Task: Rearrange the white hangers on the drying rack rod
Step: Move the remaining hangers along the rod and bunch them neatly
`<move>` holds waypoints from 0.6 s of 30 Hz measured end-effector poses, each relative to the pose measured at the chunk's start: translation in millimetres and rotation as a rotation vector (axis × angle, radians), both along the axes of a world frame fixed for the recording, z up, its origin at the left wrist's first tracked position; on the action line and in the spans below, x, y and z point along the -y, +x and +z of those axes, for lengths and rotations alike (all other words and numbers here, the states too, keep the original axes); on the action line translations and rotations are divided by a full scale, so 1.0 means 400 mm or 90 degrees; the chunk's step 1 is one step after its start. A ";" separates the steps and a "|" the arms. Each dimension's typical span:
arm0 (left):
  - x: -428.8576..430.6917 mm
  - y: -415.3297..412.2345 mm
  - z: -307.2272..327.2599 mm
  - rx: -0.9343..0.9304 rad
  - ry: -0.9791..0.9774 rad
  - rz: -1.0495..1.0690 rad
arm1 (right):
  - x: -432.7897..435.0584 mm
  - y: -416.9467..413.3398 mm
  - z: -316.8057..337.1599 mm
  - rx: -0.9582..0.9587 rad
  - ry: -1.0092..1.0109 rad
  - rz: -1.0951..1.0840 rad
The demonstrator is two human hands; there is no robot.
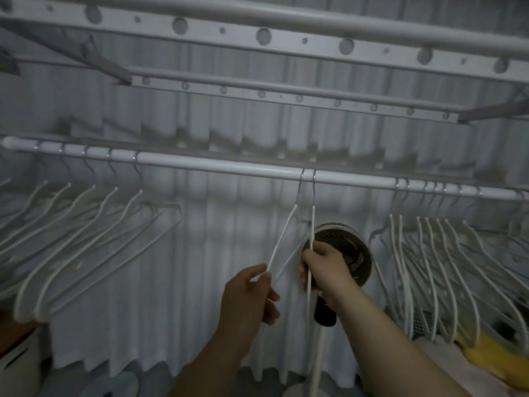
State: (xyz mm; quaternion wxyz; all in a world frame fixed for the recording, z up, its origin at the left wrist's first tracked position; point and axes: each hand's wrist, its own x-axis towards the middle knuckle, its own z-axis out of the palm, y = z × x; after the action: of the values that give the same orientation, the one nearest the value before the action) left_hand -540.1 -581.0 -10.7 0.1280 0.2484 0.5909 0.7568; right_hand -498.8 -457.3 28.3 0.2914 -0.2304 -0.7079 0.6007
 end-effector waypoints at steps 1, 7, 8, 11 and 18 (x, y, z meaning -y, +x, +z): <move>0.021 -0.015 -0.002 -0.001 0.000 0.012 | 0.019 -0.015 -0.003 -0.004 -0.004 0.000; 0.165 -0.107 -0.015 0.015 0.015 0.084 | 0.161 -0.114 -0.001 0.000 0.022 0.068; 0.189 -0.123 -0.018 0.014 0.017 0.097 | 0.185 -0.135 -0.003 -0.003 0.027 0.075; 0.256 -0.168 -0.023 0.005 0.016 0.131 | 0.247 -0.199 -0.012 0.003 0.026 0.093; 0.374 -0.235 -0.020 -0.018 0.031 0.169 | 0.331 -0.291 -0.024 -0.019 0.010 0.133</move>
State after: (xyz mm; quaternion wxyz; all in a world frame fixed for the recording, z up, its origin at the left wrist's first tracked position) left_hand -634.3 -730.6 -18.7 0.0121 0.1815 0.6016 0.7778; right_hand -615.2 -589.6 18.7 0.2395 -0.1439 -0.7283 0.6257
